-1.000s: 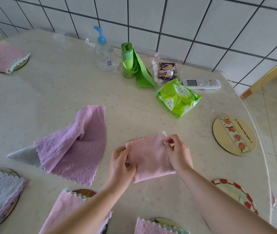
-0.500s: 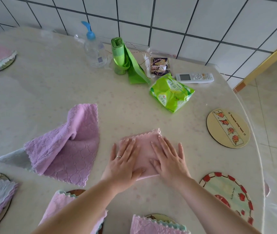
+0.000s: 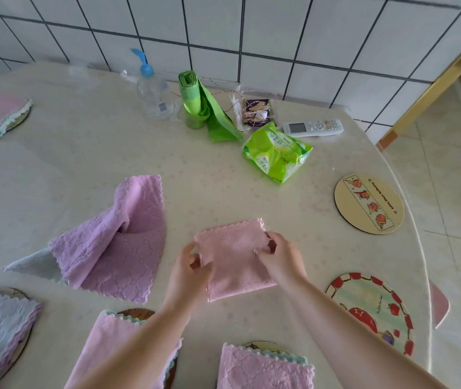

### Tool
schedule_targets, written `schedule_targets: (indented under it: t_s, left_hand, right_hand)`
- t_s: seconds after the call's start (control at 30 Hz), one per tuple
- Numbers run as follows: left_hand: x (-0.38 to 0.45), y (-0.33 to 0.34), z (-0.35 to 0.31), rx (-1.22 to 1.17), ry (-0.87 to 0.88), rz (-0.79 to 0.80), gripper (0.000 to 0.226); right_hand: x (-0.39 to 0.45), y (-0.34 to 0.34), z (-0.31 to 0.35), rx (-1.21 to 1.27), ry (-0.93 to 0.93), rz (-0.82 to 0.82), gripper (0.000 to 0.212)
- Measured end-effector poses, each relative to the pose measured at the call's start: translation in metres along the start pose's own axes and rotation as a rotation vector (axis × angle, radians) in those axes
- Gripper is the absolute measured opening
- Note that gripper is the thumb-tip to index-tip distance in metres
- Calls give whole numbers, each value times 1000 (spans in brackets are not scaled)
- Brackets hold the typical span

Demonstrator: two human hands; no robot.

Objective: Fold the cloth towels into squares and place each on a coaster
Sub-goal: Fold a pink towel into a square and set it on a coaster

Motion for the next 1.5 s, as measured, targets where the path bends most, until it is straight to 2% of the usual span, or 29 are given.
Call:
schedule_targets:
  t_s: [0.1,0.2,0.37,0.5,0.73,0.9,1.0,1.07,1.13,1.23,1.37,1.5]
  left_hand:
    - [2,-2,-7,-41,13,-19,27]
    - [-9,2,-20,-110,75,19,33]
    - [-34,42,-36,-103,106,142,27]
    - [-63,94,-55,-119,152,251,21]
    - [-102,162,-72,-32,217,376,20]
    - [-99,192,-54,-2,69,399,20]
    - [-93,202,-43,129,29,411,20]
    - [-91,203,-39,212,92,361,13]
    - [-88,202,-39,289,235,273,3]
    - [-90,202,-41,329,355,247,14]
    - [-86,205,-40,315,323,299,14]
    - [-76,208,-42,350,301,254,25]
  right_hand:
    - [-9,-8,1,159,46,30,15]
    - [-30,-24,-9,292,48,-17,13]
    - [-71,-57,-55,487,131,-185,9]
    - [-99,-89,-101,540,213,-346,16]
    - [-133,-132,-160,571,259,-535,5]
    - [-127,-137,-177,378,256,-465,3]
    - [-122,-136,-186,275,283,-407,8]
    - [-122,-136,-189,189,290,-381,13]
    - [-124,-139,-192,158,274,-403,12]
    - [-128,-142,-191,179,177,-470,6]
    - [-125,-137,-193,199,154,-422,9]
    - [-119,-135,-201,182,191,-408,13]
Point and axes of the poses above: each hand's wrist, its own x-axis towards the middle knuckle, its own y-axis out of the palm, z = x × y, the point moved 3 cm from there along x, towards the middle knuckle, and after that the axes turned 2 degrees about -y, right-handed, at the moved point
